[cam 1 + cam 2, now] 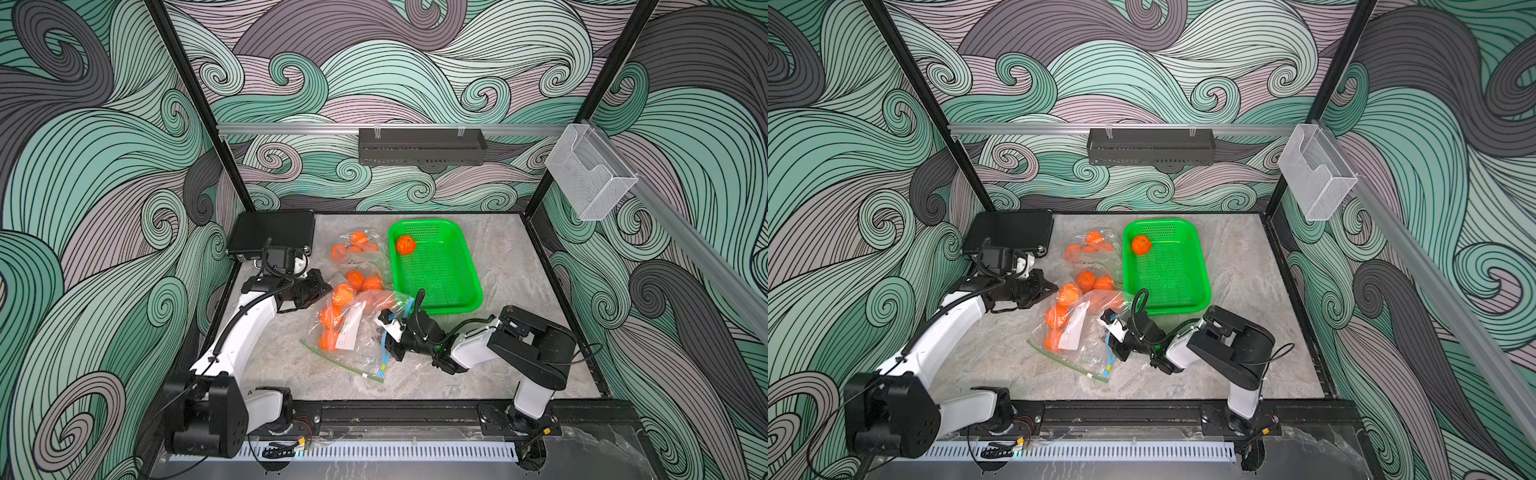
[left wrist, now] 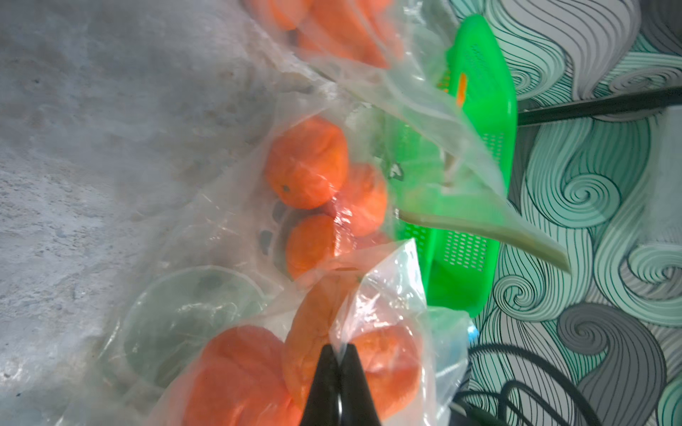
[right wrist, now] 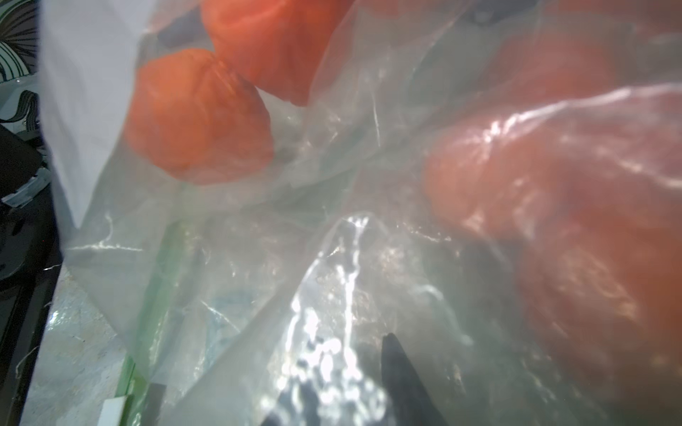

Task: Open the zip-top bag and take out the orange
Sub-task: Adjust the zipper food storage bag in the zipper food storage bag.

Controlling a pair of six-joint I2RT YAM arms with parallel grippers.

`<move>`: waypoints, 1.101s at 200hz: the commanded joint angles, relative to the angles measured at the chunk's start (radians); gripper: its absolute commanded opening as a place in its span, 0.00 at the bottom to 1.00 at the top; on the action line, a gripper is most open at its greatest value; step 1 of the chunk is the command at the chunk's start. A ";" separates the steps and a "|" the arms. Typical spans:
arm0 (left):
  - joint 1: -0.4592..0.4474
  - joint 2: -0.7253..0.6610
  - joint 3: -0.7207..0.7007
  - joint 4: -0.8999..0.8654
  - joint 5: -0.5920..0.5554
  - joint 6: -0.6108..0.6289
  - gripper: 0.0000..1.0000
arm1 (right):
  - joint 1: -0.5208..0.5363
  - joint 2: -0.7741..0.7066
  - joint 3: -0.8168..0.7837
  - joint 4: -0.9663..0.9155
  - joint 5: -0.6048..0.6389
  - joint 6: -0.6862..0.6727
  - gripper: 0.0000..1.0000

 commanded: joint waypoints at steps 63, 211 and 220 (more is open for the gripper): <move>-0.014 -0.301 -0.026 0.066 -0.039 0.056 0.00 | -0.005 0.037 0.013 -0.019 0.049 0.058 0.25; -0.014 -0.427 -0.039 0.201 0.078 0.172 0.19 | -0.011 0.058 0.019 -0.004 0.039 0.061 0.25; -0.014 -0.415 -0.041 0.215 0.122 0.175 0.22 | -0.011 0.057 0.019 -0.006 0.039 0.061 0.25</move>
